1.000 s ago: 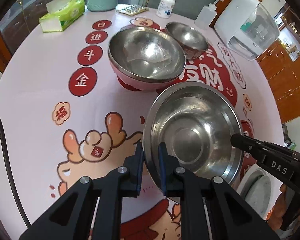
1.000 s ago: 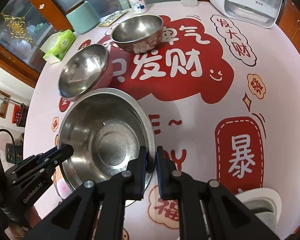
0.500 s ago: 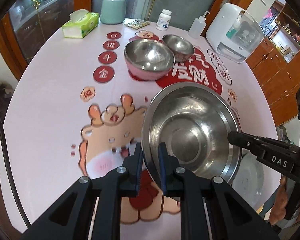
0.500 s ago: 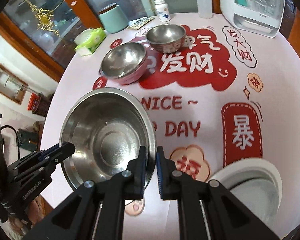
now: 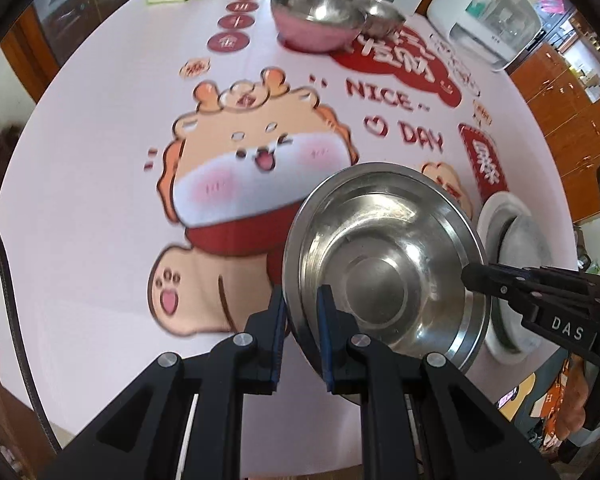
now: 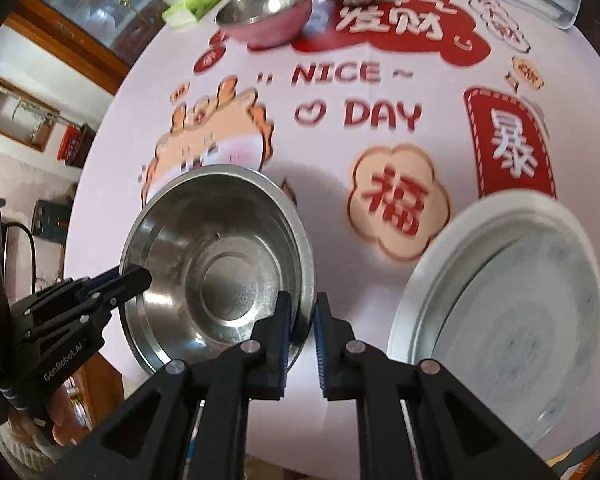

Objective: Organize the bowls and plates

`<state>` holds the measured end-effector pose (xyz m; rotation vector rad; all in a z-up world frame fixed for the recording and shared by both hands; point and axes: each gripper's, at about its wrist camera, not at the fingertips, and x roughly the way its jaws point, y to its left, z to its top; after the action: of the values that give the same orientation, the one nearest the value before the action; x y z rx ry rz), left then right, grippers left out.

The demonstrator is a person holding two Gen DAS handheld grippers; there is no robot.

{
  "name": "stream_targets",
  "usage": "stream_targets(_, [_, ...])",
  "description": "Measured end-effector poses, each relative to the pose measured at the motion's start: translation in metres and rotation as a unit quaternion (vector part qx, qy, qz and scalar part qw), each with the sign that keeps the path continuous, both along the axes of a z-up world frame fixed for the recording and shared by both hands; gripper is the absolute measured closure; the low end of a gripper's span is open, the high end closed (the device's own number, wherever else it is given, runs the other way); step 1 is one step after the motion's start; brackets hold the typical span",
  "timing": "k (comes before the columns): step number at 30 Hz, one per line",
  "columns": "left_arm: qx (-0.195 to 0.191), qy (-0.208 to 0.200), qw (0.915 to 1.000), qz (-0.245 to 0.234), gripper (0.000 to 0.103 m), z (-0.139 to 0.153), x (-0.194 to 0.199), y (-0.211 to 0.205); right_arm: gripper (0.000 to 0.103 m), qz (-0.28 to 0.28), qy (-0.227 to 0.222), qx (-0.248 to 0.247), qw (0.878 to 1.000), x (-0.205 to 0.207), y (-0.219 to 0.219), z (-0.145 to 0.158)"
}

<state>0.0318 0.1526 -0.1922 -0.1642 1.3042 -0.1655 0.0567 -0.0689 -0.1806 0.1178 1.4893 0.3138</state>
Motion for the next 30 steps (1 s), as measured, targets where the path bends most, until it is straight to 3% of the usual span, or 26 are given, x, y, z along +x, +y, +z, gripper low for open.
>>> stream_targets(22, [0.014,0.013,0.9997,0.015,0.091,-0.018,0.010,0.002,0.090,0.002,0.004,-0.018,1.000,-0.005,0.011,-0.009])
stream_targets(30, [0.013,0.013,0.9998,0.011,0.085,-0.011,0.011,0.001,0.089,-0.011,0.014,-0.006,1.000,-0.003,0.008,-0.007])
